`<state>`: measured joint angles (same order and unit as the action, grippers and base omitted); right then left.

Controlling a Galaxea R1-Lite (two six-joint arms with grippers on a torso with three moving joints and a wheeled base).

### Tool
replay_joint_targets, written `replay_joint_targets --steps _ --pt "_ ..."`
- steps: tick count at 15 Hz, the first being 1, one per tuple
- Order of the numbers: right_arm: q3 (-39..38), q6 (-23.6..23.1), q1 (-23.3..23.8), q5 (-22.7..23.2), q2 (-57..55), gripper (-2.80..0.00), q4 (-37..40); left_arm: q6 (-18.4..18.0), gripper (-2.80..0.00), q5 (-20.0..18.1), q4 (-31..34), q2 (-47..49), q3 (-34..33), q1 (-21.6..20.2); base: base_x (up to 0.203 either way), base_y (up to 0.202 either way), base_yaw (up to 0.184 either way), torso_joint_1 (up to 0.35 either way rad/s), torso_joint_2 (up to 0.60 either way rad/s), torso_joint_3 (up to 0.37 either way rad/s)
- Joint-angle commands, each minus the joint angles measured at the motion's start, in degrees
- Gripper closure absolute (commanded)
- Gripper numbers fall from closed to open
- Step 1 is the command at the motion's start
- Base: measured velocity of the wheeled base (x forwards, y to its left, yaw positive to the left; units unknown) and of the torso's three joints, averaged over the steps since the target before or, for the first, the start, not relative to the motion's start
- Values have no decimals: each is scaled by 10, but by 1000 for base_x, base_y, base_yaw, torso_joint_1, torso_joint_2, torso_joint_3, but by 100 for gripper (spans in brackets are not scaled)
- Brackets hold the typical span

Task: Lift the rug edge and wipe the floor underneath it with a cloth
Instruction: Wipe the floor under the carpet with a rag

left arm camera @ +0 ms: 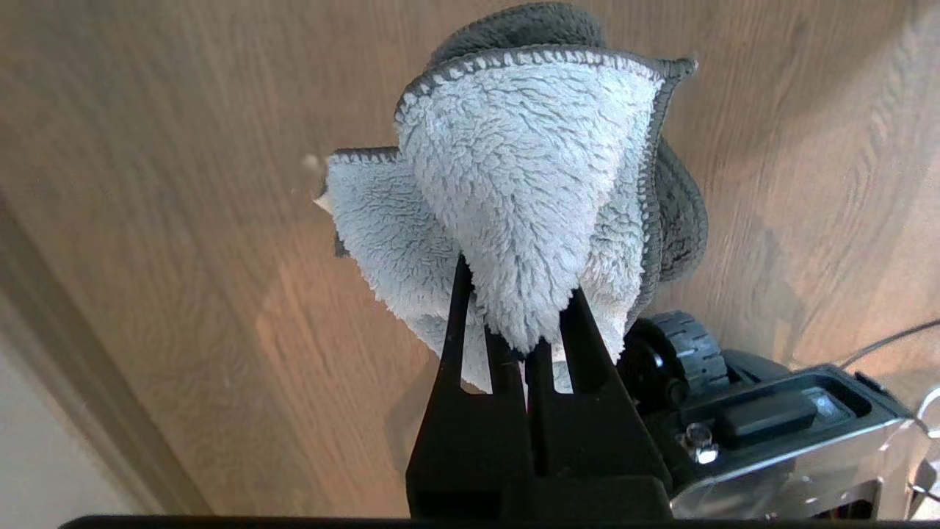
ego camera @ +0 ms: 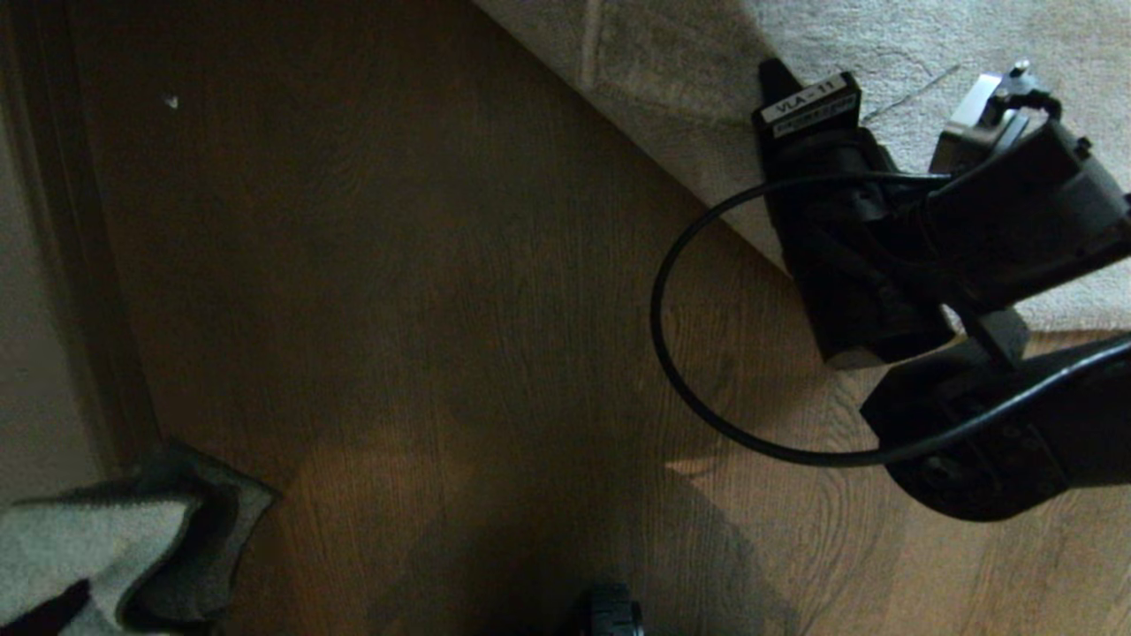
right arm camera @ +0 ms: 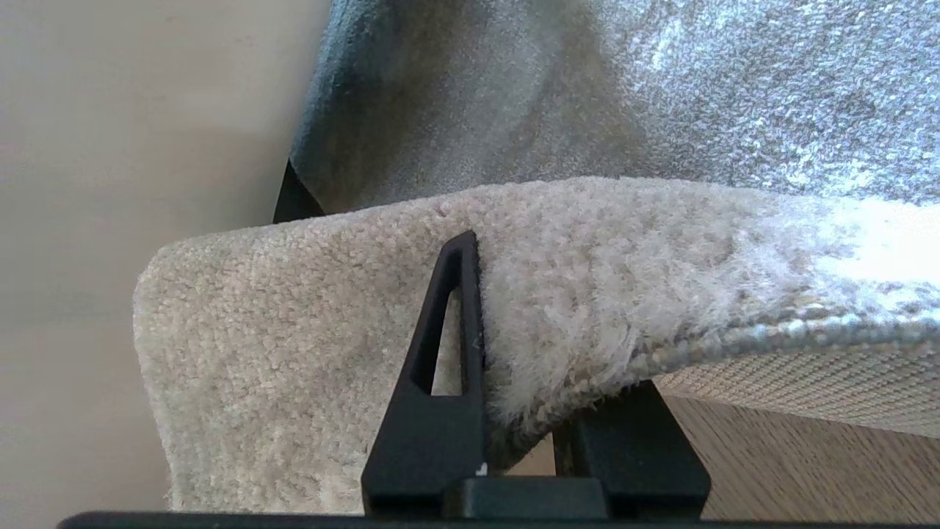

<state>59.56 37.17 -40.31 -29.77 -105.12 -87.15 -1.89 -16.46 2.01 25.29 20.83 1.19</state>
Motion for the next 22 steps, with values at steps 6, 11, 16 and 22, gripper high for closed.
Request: replay_joint_targets --steps 6,11,16,22 --pt "24 4 1 1 -13 0 -28 0 0 3 -162 218 5 93 0 0 0 0 0 0" --pt "29 6 1 1 -23 0 -28 1 0 36 -291 372 30 186 0 0 0 0 0 0" --pt "34 16 3 1 -33 0 -28 21 0 122 -368 470 70 299 0 0 0 0 0 0" --pt "51 18 15 1 -38 0 -28 31 0 169 -411 563 124 354 0 0 0 0 0 0"
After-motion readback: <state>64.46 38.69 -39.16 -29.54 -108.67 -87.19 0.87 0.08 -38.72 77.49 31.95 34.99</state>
